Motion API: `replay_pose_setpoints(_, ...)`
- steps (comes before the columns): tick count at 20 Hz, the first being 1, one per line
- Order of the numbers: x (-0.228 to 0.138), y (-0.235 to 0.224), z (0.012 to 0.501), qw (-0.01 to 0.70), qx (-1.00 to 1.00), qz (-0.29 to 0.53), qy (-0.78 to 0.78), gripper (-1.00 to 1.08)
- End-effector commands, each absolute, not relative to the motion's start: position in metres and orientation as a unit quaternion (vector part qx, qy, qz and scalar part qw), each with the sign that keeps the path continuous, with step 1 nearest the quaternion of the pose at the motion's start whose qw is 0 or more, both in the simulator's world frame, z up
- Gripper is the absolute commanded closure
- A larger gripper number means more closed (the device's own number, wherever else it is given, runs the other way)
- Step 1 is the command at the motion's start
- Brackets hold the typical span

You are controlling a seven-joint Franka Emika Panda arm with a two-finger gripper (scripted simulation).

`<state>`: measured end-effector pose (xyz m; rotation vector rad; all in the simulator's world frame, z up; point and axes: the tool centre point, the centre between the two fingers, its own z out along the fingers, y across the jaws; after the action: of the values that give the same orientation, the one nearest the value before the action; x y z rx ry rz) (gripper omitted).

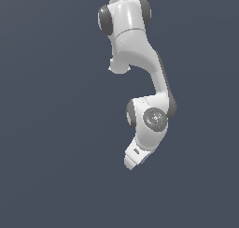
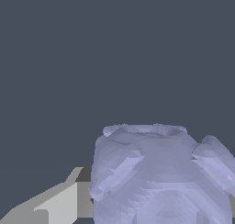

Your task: Pick up the object and move it to a goal position.

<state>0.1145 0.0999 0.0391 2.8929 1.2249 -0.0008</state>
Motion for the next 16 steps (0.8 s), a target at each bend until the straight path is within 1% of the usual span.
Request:
replay_pose_setpoints(1, 0.115, 0.1, 0.039, 0.0, 0.921, 0.0, 0.39, 1.08)
replay_pose_setpoints(9, 0.111, 0.101, 0.041, 0.0, 0.921, 0.0, 0.39, 1.08)
replay_pose_setpoints(16, 0.097, 0.104, 0.048, 0.0, 0.921, 0.0, 0.39, 1.08)
